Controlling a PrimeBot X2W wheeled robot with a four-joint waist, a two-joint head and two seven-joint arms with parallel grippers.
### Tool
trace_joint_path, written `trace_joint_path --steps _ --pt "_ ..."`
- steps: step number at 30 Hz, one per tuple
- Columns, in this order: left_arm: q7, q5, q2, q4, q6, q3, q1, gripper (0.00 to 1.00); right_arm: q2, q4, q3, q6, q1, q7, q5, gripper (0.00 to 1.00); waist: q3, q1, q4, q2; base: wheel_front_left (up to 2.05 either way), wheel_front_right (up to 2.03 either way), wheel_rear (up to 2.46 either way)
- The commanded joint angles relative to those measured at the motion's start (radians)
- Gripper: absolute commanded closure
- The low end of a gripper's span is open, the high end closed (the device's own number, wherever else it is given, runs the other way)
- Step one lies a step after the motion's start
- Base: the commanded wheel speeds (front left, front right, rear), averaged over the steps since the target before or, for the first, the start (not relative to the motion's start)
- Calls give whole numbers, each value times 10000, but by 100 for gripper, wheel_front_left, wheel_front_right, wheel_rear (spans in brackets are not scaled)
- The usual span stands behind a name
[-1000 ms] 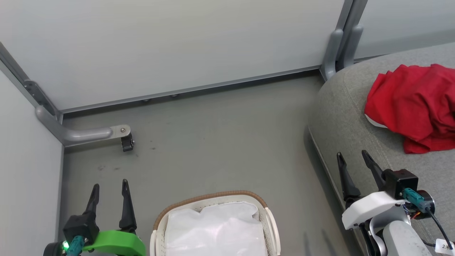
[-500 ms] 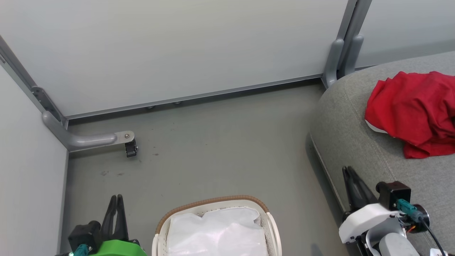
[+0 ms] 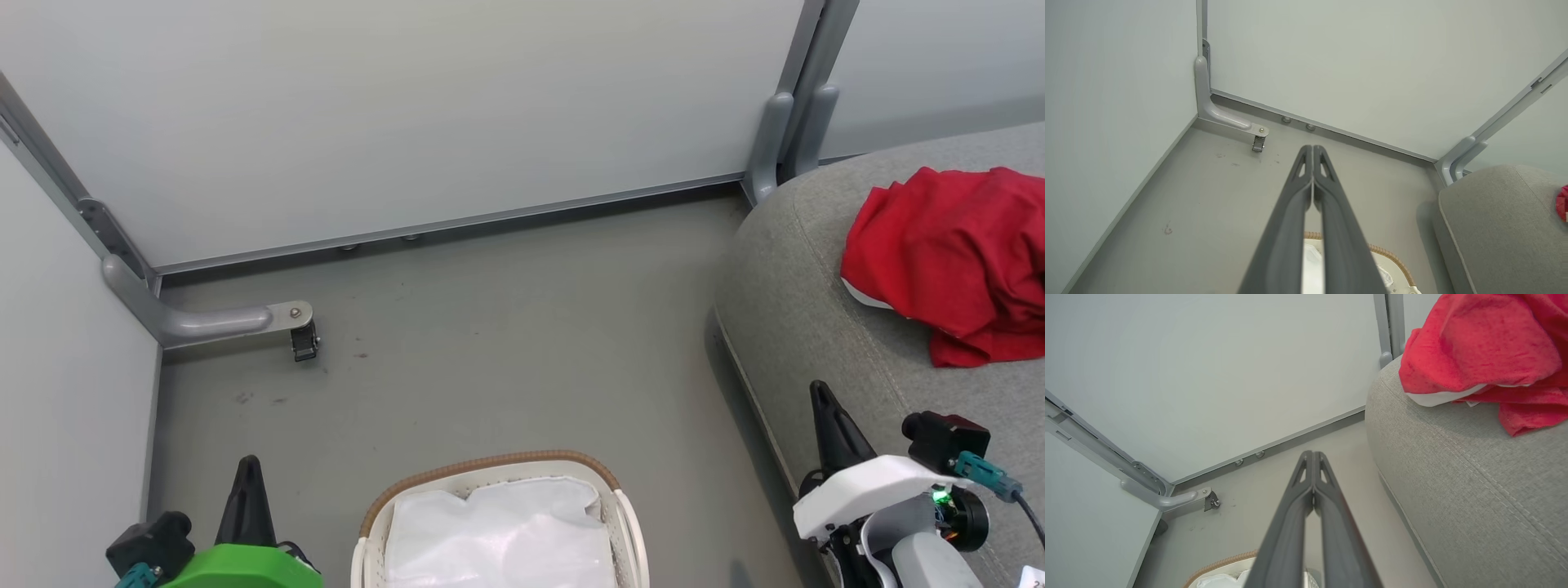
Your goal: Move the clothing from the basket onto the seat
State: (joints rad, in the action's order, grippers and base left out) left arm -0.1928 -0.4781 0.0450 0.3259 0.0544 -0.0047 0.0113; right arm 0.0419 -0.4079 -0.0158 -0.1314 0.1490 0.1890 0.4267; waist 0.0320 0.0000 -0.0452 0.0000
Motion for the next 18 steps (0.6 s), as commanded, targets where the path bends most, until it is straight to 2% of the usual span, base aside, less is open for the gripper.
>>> trace_joint_path --steps 1,18 --pt "103 -440 26 -195 89 65 -285 100 56 231 -58 2 31 -96 464 100 -4 0 7 0 0 0 0" --pt "775 -2938 36 -354 250 319 -516 100 70 581 -261 4 -73 -756 3080 100 -47 0 74 0 0 0 0"
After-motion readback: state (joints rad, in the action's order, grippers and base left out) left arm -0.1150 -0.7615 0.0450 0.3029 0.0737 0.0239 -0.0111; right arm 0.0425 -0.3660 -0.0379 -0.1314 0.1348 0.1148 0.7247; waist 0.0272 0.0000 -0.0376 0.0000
